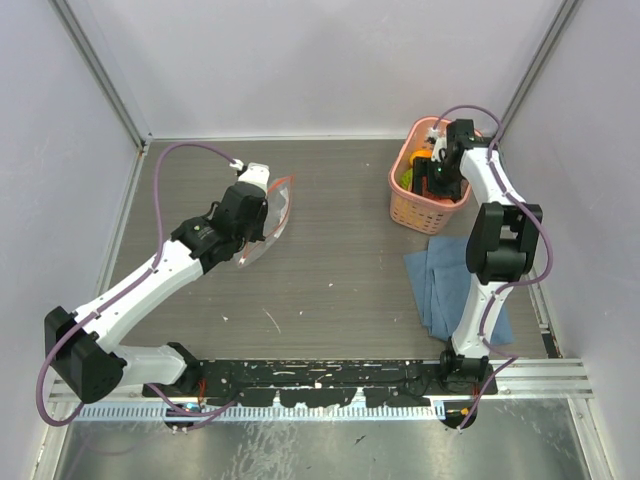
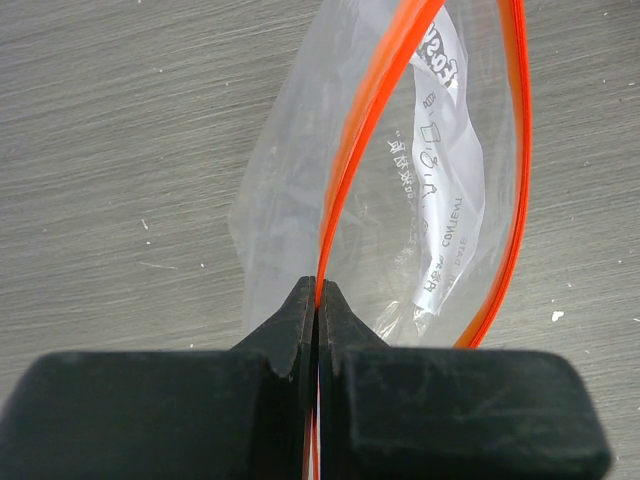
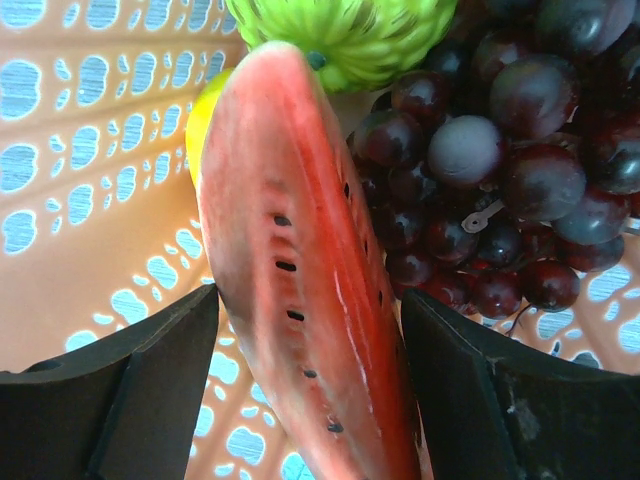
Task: Place the food in the zip-top bag and seal the zipper
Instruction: Pick up the fake fruit from the bin.
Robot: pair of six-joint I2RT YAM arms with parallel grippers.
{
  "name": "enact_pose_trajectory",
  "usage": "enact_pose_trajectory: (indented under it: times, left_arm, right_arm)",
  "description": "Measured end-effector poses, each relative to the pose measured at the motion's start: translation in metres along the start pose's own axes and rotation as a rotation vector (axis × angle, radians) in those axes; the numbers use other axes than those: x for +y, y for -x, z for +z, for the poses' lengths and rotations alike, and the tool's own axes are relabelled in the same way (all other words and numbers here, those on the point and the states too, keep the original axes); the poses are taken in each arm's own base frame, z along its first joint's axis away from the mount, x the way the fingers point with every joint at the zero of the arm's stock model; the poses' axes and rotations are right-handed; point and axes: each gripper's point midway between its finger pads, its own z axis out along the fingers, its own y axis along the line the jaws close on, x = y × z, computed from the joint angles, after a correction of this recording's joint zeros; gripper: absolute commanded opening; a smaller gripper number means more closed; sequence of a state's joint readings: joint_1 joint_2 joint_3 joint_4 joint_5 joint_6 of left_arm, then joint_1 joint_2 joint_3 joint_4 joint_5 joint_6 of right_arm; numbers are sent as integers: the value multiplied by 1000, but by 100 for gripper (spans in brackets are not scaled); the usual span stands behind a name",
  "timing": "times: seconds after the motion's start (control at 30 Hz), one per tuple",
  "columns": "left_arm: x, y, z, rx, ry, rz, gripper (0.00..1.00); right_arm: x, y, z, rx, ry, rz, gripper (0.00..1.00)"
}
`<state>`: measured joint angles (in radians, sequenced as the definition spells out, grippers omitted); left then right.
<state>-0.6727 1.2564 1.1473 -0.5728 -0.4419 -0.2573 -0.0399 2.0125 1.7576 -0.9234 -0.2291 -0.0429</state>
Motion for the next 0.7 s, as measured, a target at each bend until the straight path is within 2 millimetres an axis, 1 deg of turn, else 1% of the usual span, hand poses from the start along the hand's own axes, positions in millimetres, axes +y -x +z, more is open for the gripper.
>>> enact_pose_trajectory:
  times: [0.07,0.13,0.2,0.37,0.47,0.63,0.67,0.7]
  left_arm:
    - [0,0,0,1,-1,0,0]
    - [0,0,0,1,-1,1,0]
    - [0,0,0,1,-1,1,0]
    - [0,0,0,1,-1,0,0]
    - [0,0,0,1,-1,0,0]
    - [-1,0,0,2,-4,0,0]
    - [-1,-1,0,3,-6,0,0]
    - [-2,-1,0,4,-9,0,0]
  right_arm:
    - [-1,-2,4,14,-2,-5,73]
    - [-1,-2,5,16,-5,-9,67]
    - [-1,-1,4,15,-9,-16,57]
    - [0,3,3,2,-18,-23,41]
    - [0,6,0,-9,-20,-21,29]
    - [3,10,-5,-28,-20,-19,21]
    - [4,11,-7,-33,-19,-20,21]
    - [4,11,-8,-38,-19,-19,24]
